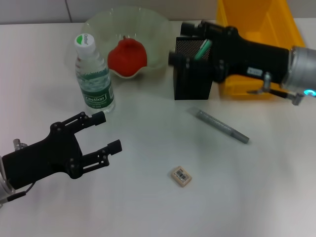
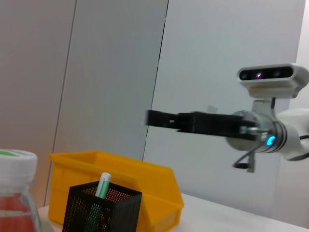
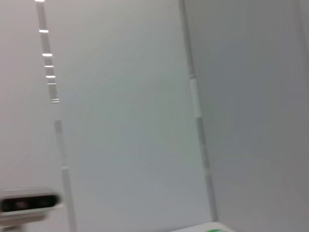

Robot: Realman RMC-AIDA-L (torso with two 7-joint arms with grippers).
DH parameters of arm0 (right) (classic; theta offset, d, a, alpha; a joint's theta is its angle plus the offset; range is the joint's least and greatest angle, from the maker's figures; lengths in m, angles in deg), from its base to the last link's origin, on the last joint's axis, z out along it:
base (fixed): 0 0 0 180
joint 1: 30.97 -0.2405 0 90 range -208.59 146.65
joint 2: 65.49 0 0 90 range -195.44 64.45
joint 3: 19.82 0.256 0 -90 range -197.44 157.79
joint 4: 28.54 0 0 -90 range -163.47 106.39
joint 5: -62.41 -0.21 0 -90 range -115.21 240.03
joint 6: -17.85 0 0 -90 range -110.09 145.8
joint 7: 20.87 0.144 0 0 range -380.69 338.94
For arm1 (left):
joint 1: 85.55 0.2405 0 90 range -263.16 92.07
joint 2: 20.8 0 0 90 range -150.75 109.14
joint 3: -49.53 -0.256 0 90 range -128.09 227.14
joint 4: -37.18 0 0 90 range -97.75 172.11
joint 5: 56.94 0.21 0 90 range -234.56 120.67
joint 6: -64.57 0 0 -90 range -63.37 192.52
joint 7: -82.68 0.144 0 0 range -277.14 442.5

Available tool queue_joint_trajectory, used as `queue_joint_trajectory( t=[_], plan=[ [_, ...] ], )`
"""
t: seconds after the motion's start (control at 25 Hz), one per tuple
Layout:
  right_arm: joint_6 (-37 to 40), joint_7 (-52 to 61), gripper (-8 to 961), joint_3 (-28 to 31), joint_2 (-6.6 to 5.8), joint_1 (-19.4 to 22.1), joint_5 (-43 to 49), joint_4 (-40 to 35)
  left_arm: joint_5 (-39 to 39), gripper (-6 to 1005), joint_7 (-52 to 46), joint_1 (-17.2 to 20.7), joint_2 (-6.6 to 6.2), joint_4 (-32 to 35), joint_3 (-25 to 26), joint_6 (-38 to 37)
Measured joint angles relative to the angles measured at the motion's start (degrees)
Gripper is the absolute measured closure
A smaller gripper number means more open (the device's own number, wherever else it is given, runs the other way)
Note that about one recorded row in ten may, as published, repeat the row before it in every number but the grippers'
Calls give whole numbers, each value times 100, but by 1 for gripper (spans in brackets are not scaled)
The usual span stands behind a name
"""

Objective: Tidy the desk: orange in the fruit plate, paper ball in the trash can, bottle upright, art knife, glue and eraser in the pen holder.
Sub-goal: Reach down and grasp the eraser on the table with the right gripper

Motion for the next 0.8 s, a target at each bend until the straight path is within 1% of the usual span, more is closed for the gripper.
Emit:
queue_joint_trajectory(
  t=[0.12,0.16,0.2,0.28,0.32,0.36,0.44,0.48,0.52,0.8],
  plan=[
    [541,262,143,8,-93,29,323,-105,43,214,0,6,-13,0,-12,-6],
    [839,373,143,8,-148,21,612,-121,55,214,0,11,-19,0,-19,-12],
    [839,373,143,8,-148,21,612,-121,70,214,0,18,-26,0,-32,-23],
    [1028,485,143,7,-174,9,971,-156,73,214,0,30,-43,0,-55,-40],
    [1123,534,143,-10,-172,10,1299,-205,73,214,0,33,-51,0,-62,-44],
    [1123,534,143,-10,-172,10,1299,-205,73,214,0,38,-54,0,-67,-49],
    [1195,526,143,-35,-113,23,1645,-234,73,215,0,47,-58,0,-75,-60],
    [1195,526,143,-35,-113,23,1645,-234,73,215,0,49,-58,0,-76,-62],
    [1206,515,143,-39,-75,23,1739,-251,73,215,0,50,-59,0,-82,-63],
    [1207,511,144,-45,-66,25,1828,-266,73,216,0,49,-60,0,-144,-69]
  ],
)
